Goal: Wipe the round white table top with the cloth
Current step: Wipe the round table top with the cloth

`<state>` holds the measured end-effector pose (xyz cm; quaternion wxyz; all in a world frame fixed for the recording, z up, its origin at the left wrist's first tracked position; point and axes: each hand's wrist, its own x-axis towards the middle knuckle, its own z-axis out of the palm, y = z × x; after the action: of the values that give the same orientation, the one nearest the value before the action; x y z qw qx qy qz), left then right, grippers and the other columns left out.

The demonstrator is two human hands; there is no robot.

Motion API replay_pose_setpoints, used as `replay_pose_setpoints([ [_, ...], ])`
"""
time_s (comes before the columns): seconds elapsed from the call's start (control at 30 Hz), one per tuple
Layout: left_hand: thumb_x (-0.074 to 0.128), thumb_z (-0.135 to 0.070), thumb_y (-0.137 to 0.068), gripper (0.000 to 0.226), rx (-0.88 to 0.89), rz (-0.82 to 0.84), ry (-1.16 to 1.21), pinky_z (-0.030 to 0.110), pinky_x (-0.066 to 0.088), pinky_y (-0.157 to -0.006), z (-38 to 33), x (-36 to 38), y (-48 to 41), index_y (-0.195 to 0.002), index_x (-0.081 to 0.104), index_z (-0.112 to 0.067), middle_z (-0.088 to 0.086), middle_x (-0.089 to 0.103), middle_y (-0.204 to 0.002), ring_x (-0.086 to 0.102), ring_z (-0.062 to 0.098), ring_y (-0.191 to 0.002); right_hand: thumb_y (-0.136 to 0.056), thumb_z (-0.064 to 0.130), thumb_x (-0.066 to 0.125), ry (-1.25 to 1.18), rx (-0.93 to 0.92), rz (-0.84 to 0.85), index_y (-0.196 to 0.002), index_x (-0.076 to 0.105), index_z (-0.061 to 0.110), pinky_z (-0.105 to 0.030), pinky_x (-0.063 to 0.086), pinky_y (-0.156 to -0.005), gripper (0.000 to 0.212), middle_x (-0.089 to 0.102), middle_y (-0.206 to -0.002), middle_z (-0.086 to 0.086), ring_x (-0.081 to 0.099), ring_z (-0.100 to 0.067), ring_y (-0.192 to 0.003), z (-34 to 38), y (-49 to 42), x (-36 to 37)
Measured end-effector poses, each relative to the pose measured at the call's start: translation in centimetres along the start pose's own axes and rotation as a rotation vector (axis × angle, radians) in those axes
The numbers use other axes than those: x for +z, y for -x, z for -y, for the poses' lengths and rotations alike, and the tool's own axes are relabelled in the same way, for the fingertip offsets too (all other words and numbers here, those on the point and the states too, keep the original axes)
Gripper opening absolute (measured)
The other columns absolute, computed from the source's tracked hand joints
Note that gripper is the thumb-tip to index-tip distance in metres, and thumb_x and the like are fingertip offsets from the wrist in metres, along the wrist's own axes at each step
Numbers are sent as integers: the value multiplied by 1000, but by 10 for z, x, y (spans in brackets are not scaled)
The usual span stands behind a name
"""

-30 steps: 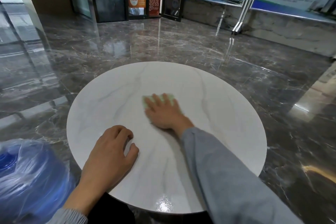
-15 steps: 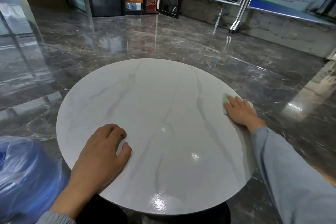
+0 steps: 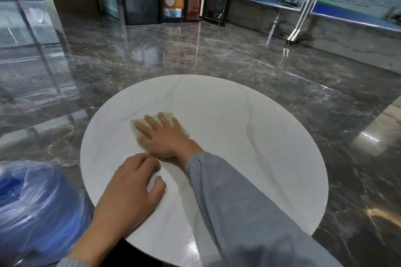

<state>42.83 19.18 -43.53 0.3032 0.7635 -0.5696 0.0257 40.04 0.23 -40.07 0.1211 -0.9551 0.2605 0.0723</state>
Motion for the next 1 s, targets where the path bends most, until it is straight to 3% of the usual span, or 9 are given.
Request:
replay_pose_setpoints([
  [0.13, 52, -42, -87, 26, 1, 0, 24, 22, 36, -89, 0, -2, -1, -104, 64, -27, -15, 57, -109, 54, 11, -102, -107, 57, 22, -28, 51, -63, -162, 12, 47, -52, -1, -125, 57, 4, -173, 10, -1, -23, -159, -37, 11, -9],
  [0.23, 53, -41, -87, 25, -3, -11, 39, 18, 33, -88, -2, -3, 1, -104, 65, -28, -18, 57, -109, 53, 7, -103, -108, 57, 21, -54, 296, -139, -162, 11, 48, -49, 4, -126, 56, 8, -173, 8, 6, -27, -159, -116, 42, -16],
  [0.4, 52, -41, -88, 25, -9, -18, 51, 23, 38, -90, -3, -2, 0, -104, 66, -27, -17, 57, -109, 53, 7, -104, -105, 59, 19, -103, 771, -178, -163, 8, 45, -51, 4, -126, 60, 2, -174, 9, 1, -25, -160, -254, 152, -26],
  [0.53, 54, -38, -89, 23, -9, -23, 57, 23, 39, -91, -3, -1, 1, -105, 65, -26, -17, 57, -109, 52, 6, -105, -104, 57, 18, -135, 909, -142, -162, 3, 45, -57, -2, -125, 61, -5, -173, 10, -8, -27, -159, -265, 175, -23],
  [0.63, 53, -39, -89, 24, -8, -28, 63, 22, 38, -91, -5, -3, 1, -104, 65, -25, -16, 57, -108, 52, 6, -104, -106, 56, 17, -124, 783, -154, -162, -1, 47, -58, -5, -124, 60, -7, -173, 9, -10, -29, -159, -218, 141, -18],
  [0.87, 67, -23, -91, 23, -77, -66, 118, 20, 34, -86, -4, -3, 1, -112, 60, -24, -16, 52, -109, 46, 1, -101, -107, 57, 16, 11, 150, -93, -162, -2, 47, -56, -11, -123, 58, -9, -173, 10, -17, -23, -158, -25, 101, 27],
  [1.0, 72, -17, -88, 28, -93, -70, 133, 22, 36, -88, -6, -3, 1, -112, 60, -24, -15, 51, -110, 44, 0, -101, -103, 64, 16, -11, 105, -114, -160, 3, 52, -48, -5, -126, 60, -2, -173, 14, -9, -16, -158, -49, 134, 27],
])
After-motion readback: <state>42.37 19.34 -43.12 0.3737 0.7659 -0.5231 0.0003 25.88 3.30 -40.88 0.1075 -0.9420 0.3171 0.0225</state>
